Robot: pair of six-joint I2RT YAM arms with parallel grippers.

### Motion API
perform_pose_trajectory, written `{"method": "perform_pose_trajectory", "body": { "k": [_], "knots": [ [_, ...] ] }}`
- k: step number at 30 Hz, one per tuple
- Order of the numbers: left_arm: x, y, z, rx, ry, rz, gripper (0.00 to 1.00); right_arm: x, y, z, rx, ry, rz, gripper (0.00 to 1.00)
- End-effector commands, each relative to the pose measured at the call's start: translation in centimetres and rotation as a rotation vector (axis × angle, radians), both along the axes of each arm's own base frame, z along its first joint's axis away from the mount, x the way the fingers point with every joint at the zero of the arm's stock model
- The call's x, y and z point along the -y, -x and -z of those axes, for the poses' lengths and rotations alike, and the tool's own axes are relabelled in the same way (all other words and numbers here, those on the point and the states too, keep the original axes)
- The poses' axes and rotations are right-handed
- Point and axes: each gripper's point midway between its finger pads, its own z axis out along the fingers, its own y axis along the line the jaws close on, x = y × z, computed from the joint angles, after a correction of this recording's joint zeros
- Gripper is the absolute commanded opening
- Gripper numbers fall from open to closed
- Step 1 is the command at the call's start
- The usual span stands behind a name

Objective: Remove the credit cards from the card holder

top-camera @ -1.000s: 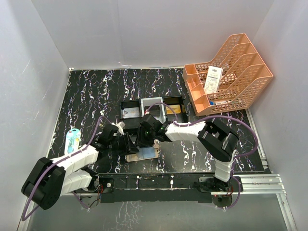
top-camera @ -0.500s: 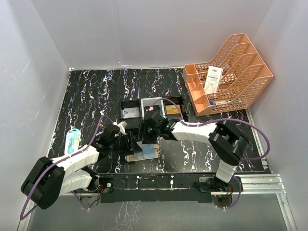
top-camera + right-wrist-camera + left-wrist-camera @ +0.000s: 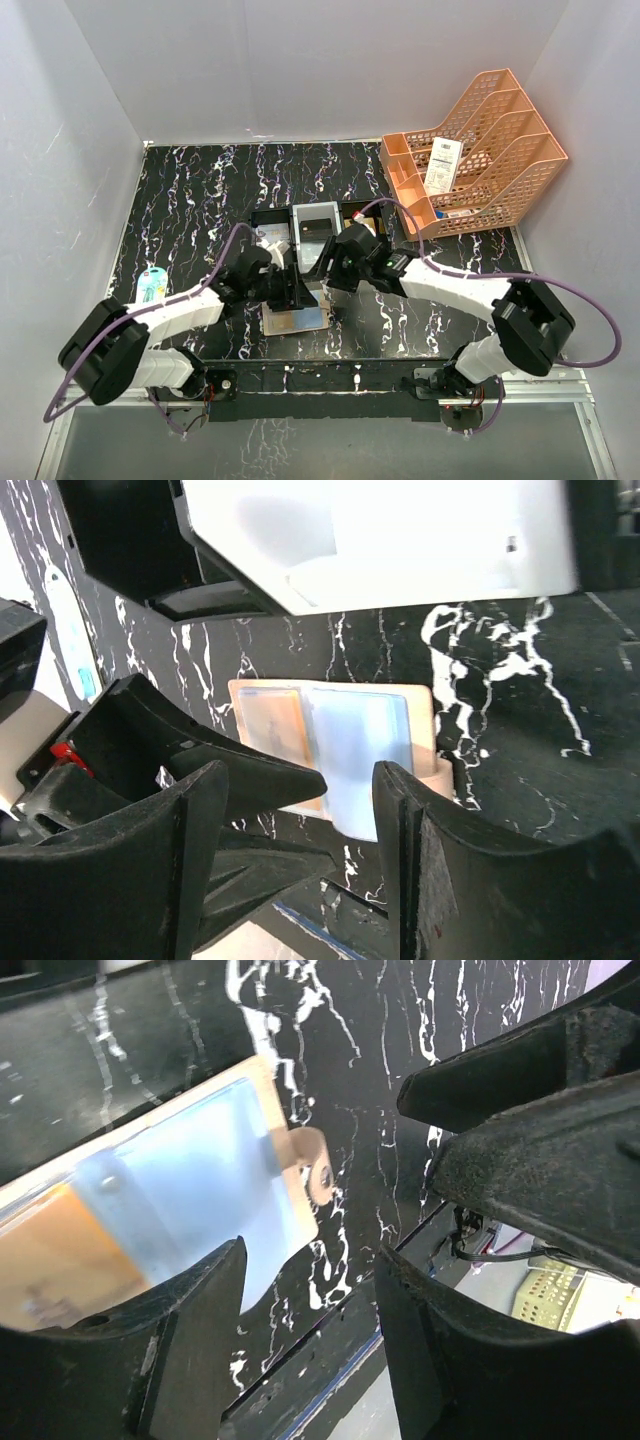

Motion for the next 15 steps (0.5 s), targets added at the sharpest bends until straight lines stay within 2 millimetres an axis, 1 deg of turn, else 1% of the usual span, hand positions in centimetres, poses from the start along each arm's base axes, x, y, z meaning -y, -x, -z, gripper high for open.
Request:
{"method": "perform_pose_trajectory", "body": {
  "k": [1,4,5,6,7,9,11,13,15],
  "knots": [
    [1.9,-0.2,0.2,0.017,-0.019,0.050,0.53,1.5,-1.1,-1.8,0.055,-0.026,0.093,0.59],
    [1.9,0.4,2.2,-0.035,-0.062,0.056,0.53,1.8,-1.0,-2.2,0.058,-0.037,0.105,0.62],
    [1.8,0.4,2.4,-0.039,-0.077,0.054,0.53,1.7,-1.0,-2.3,0.059,-0.040,0.104,0.63],
    [1.8,0.4,2.2,-0.027,-0.086,0.050,0.53,1.7,-1.0,-2.4,0.061,-0.045,0.099,0.63],
    [1.7,0.3,1.7,-0.008,-0.091,0.043,0.53,1.6,-0.9,-2.7,0.065,-0.054,0.092,0.65],
    [1.3,-0.3,-0.3,0.054,-0.082,0.023,0.55,1.3,-0.9,-3.2,0.073,-0.070,0.080,0.69],
    [0.5,-0.9,-2.5,0.125,-0.091,-0.011,0.57,1.0,-0.9,-3.6,0.078,-0.087,0.072,0.79],
    [-1.1,-1.4,-4.2,0.184,-0.125,-0.069,0.60,0.5,-0.9,-4.1,0.082,-0.110,0.057,0.89],
    [-3.1,-1.7,-5.4,0.232,-0.166,-0.145,0.69,0.2,-1.1,-4.5,0.090,-0.115,0.045,0.97]
  ]
}}
